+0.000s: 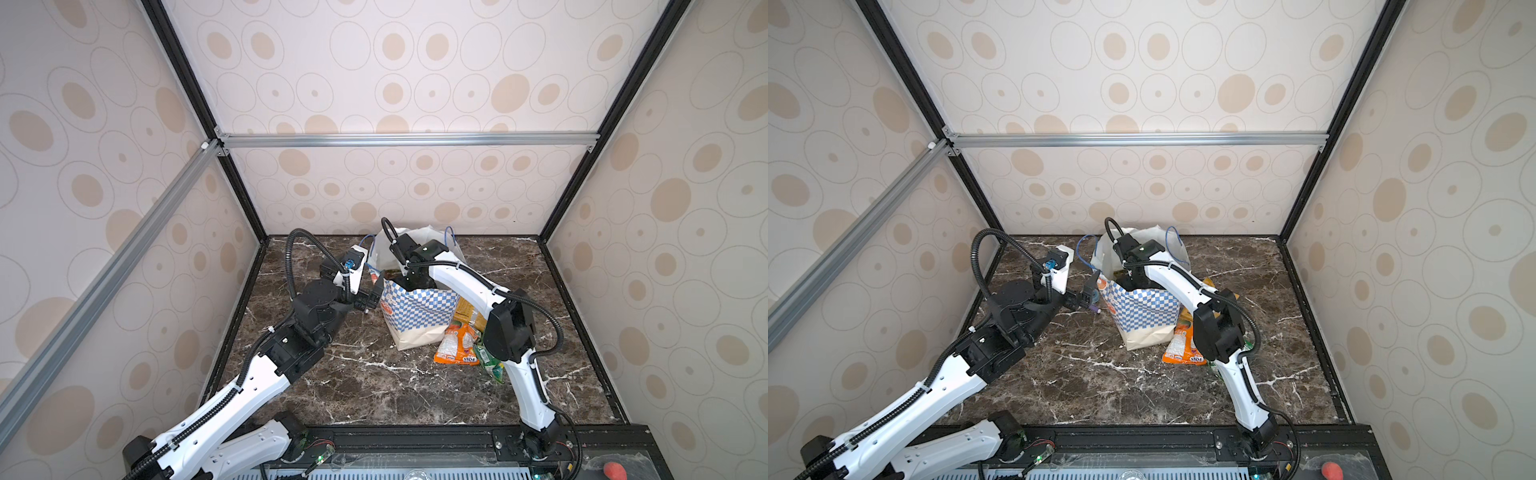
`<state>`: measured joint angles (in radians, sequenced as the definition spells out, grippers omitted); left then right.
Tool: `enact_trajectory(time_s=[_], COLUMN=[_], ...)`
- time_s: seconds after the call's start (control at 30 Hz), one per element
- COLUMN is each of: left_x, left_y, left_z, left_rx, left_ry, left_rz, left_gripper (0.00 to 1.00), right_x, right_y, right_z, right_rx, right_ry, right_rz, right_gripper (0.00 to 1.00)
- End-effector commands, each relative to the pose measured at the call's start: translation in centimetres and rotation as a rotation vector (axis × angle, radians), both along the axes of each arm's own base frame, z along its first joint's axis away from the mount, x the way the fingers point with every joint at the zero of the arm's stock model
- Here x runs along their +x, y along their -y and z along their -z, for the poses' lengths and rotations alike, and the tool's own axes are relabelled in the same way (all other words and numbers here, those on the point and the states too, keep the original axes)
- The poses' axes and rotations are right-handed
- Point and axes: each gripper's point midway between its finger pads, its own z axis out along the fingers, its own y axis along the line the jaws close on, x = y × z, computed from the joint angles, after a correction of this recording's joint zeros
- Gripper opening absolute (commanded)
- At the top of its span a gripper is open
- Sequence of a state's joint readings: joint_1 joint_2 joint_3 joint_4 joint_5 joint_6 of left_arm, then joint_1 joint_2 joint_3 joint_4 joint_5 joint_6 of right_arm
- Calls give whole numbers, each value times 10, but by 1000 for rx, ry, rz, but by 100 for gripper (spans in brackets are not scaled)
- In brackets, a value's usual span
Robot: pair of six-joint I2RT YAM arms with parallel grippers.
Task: Take the snacks out of the paper bag
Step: Pick up the snack from the paper bag.
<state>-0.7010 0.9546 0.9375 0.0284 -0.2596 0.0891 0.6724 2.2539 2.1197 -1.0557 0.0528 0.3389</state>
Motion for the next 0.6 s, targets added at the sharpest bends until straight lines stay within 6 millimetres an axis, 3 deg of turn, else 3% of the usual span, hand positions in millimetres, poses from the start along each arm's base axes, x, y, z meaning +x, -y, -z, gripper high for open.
enact_trajectory(time_s=[0.0,0.13,0.23,0.4,0.57], left_x=[-2,-2,-3,-10,-8], left_y=[3,5,8,21,22], left_z=[-8,-7,-7,-8,-5], left_rx=[-28,-20,-21,-19,-9], left_ry=[25,21,21,26,15], left_rz=[33,37,56,145,140], left_gripper=[98,98,98,98,98], right_x=[1,-6,-11,-14,-7], right_y=[-2,0,0,-2,-3], right_z=[24,52,69,76,54], right_rx=[3,-6,-1,18,43], right_ry=[-26,-72,-104,-132,-84], right_rz=[35,56,65,69,71], right_gripper=[91,90,81,52,15])
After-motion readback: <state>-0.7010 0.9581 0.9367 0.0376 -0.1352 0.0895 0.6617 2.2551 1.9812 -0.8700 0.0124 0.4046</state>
